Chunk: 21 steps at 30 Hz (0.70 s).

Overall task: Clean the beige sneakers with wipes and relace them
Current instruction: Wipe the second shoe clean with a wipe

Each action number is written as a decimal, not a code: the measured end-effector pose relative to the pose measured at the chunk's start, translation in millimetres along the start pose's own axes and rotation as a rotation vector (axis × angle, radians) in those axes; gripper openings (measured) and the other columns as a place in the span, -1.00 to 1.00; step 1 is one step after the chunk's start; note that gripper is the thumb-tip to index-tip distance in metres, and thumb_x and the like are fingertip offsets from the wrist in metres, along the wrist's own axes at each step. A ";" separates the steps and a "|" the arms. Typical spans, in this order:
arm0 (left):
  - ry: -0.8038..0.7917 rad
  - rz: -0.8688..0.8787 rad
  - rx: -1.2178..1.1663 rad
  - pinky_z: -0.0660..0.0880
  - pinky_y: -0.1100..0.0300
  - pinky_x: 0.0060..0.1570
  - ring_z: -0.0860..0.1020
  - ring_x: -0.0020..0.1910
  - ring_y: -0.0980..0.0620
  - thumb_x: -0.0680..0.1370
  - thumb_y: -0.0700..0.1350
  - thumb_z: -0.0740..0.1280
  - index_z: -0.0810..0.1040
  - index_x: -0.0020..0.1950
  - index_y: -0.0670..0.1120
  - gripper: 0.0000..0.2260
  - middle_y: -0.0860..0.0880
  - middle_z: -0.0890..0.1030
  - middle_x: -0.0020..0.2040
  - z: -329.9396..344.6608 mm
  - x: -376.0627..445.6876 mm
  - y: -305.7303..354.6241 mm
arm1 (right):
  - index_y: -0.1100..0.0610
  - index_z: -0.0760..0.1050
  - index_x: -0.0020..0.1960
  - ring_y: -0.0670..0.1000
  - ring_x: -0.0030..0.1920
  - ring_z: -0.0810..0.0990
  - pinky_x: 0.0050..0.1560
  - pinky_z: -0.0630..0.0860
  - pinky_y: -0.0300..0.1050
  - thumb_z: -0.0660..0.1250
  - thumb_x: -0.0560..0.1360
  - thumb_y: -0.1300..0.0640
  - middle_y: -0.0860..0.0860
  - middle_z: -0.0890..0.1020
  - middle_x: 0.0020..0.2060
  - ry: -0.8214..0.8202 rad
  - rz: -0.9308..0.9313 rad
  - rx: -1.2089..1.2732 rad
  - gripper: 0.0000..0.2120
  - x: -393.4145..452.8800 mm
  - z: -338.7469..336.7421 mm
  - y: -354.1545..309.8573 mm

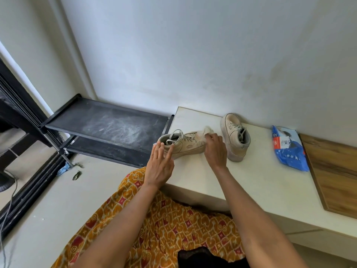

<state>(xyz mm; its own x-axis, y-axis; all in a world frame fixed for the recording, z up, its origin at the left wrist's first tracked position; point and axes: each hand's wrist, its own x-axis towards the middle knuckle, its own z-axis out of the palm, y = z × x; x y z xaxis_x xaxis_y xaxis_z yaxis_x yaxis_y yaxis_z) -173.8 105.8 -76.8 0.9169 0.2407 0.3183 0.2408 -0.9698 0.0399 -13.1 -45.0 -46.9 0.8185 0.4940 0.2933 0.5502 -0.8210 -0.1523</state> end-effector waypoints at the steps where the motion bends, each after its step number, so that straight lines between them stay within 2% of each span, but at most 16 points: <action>1: 0.015 0.005 -0.002 0.12 -0.17 0.37 0.36 0.35 -0.28 0.54 0.02 0.04 0.23 0.45 -0.12 -0.51 -0.34 0.42 0.31 2.1 0.1 -1.2 | 0.18 0.50 0.19 0.18 0.07 0.49 -0.10 0.47 0.06 0.19 0.54 0.22 0.11 0.56 0.10 -0.032 -0.047 0.008 -0.75 0.6 3.4 -2.1; 4: 0.050 0.010 -0.005 0.13 -0.16 0.37 0.38 0.34 -0.27 0.54 0.00 0.04 0.23 0.45 -0.11 -0.51 -0.33 0.43 0.30 6.0 0.5 -4.5 | 0.11 0.47 0.24 0.12 0.31 0.38 0.20 0.38 0.10 0.01 0.60 -0.05 -0.01 0.53 0.23 -0.133 -0.040 0.054 -0.60 2.6 11.4 -2.6; 6: 0.061 0.011 -0.012 0.13 -0.16 0.36 0.39 0.33 -0.27 0.54 0.00 0.04 0.24 0.44 -0.11 -0.52 -0.32 0.44 0.29 5.7 1.4 -4.2 | 0.09 0.43 0.32 0.11 0.42 0.27 0.34 0.26 0.12 -0.04 0.63 -0.06 -0.04 0.47 0.32 -0.169 0.014 0.054 -0.57 12.3 12.4 0.7; 8: 0.064 0.010 -0.018 0.13 -0.17 0.35 0.40 0.33 -0.27 0.53 0.00 0.05 0.25 0.43 -0.12 -0.53 -0.32 0.45 0.28 5.8 0.5 -4.0 | 0.11 0.36 0.37 0.12 0.43 0.23 0.33 0.24 0.13 -0.04 0.64 -0.04 -0.02 0.42 0.37 -0.216 0.058 0.047 -0.58 25.7 9.9 2.9; 10: 0.073 0.007 -0.023 0.15 -0.16 0.34 0.42 0.32 -0.27 0.53 0.00 0.05 0.27 0.42 -0.12 -0.53 -0.32 0.46 0.27 4.3 0.3 -2.5 | 0.12 0.34 0.38 0.15 0.37 0.28 0.22 0.31 0.12 -0.04 0.64 -0.02 0.04 0.43 0.35 -0.277 0.118 0.068 -0.59 37.7 6.7 5.0; 12: 0.078 0.002 -0.035 0.17 -0.15 0.34 0.42 0.30 -0.27 0.53 0.00 0.06 0.28 0.41 -0.12 -0.53 -0.32 0.47 0.26 3.4 1.2 -1.6 | 0.14 0.34 0.35 0.18 0.30 0.32 0.16 0.34 0.09 -0.04 0.63 0.00 0.09 0.44 0.32 -0.327 0.209 0.137 -0.61 43.5 6.3 4.0; 14: 0.080 0.007 -0.046 0.20 -0.13 0.34 0.44 0.28 -0.27 0.52 -0.01 0.06 0.28 0.40 -0.12 -0.54 -0.31 0.48 0.24 3.6 1.5 -2.8 | 0.15 0.32 0.36 0.20 0.31 0.30 0.17 0.32 0.08 -0.05 0.63 0.06 0.11 0.40 0.34 -0.359 0.333 0.259 -0.62 44.5 8.2 0.6; 18: 0.104 0.000 -0.087 0.34 -0.12 0.29 0.37 0.27 -0.23 0.51 -0.02 0.08 0.31 0.39 -0.11 -0.55 -0.29 0.48 0.20 -1.5 2.3 -3.1 | 0.15 0.31 0.41 0.21 0.36 0.24 0.21 0.30 0.06 -0.04 0.62 0.13 0.19 0.42 0.32 -0.330 0.671 0.614 -0.60 47.3 7.1 -0.2; 21: 0.088 -0.040 -0.154 0.52 -0.07 0.11 0.29 0.21 -0.18 0.51 -0.03 0.13 0.37 0.36 -0.12 -0.57 -0.27 0.47 0.18 -7.3 4.2 0.0 | 0.20 0.36 0.38 0.22 0.38 0.24 0.23 0.30 0.04 -0.02 0.63 0.14 0.24 0.46 0.28 -0.286 0.780 0.656 -0.61 40.7 10.4 6.0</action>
<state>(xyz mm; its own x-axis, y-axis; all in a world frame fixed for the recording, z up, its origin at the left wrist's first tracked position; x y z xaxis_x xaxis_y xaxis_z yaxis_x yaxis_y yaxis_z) -172.2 106.4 -68.5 0.8746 0.2810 0.3951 0.2183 -0.9559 0.1965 25.2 -26.9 -45.7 0.9455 0.0158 -0.3253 -0.2323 -0.6673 -0.7076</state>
